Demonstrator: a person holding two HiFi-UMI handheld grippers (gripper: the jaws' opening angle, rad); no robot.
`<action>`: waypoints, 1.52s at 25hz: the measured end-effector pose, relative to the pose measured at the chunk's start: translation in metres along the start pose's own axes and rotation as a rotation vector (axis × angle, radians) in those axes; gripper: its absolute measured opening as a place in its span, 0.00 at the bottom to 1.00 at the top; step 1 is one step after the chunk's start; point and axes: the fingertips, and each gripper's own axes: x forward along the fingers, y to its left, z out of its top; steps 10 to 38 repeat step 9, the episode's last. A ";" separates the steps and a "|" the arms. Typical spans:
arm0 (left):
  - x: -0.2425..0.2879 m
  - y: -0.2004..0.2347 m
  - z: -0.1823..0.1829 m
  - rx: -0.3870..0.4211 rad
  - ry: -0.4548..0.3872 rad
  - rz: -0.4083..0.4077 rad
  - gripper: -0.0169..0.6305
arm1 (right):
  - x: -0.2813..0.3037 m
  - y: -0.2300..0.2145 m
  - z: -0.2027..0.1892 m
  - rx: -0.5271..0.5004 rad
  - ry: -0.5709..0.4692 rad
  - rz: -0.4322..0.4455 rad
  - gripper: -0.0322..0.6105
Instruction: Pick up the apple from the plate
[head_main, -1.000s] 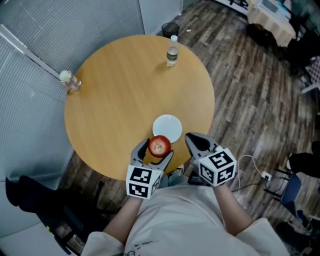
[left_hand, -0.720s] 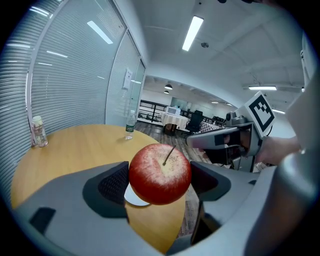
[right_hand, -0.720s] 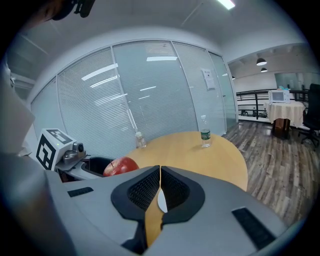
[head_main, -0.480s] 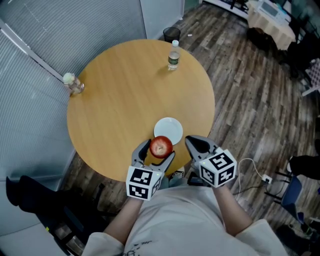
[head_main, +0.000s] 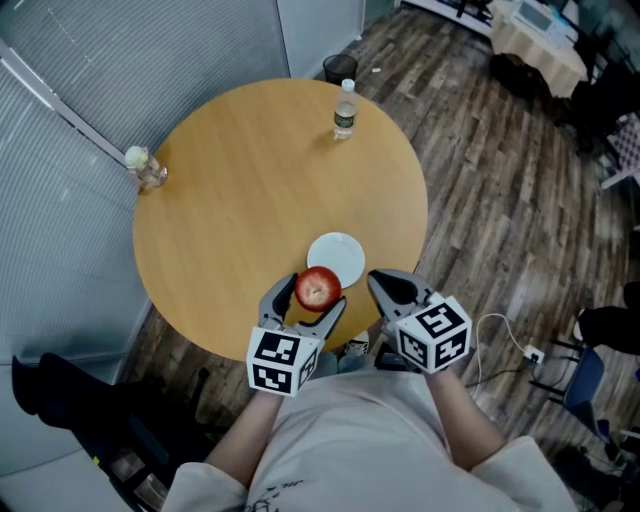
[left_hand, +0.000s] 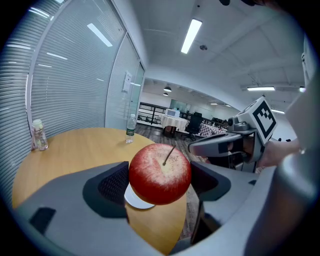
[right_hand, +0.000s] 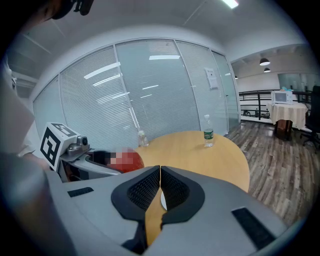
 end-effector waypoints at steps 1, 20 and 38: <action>0.000 -0.001 0.001 0.004 -0.001 -0.003 0.62 | 0.000 0.000 0.000 0.000 -0.001 -0.001 0.10; 0.000 -0.006 0.001 0.013 -0.009 -0.017 0.62 | -0.004 0.002 -0.004 0.000 -0.006 -0.006 0.10; 0.000 -0.006 0.001 0.013 -0.009 -0.017 0.62 | -0.004 0.002 -0.004 0.000 -0.006 -0.006 0.10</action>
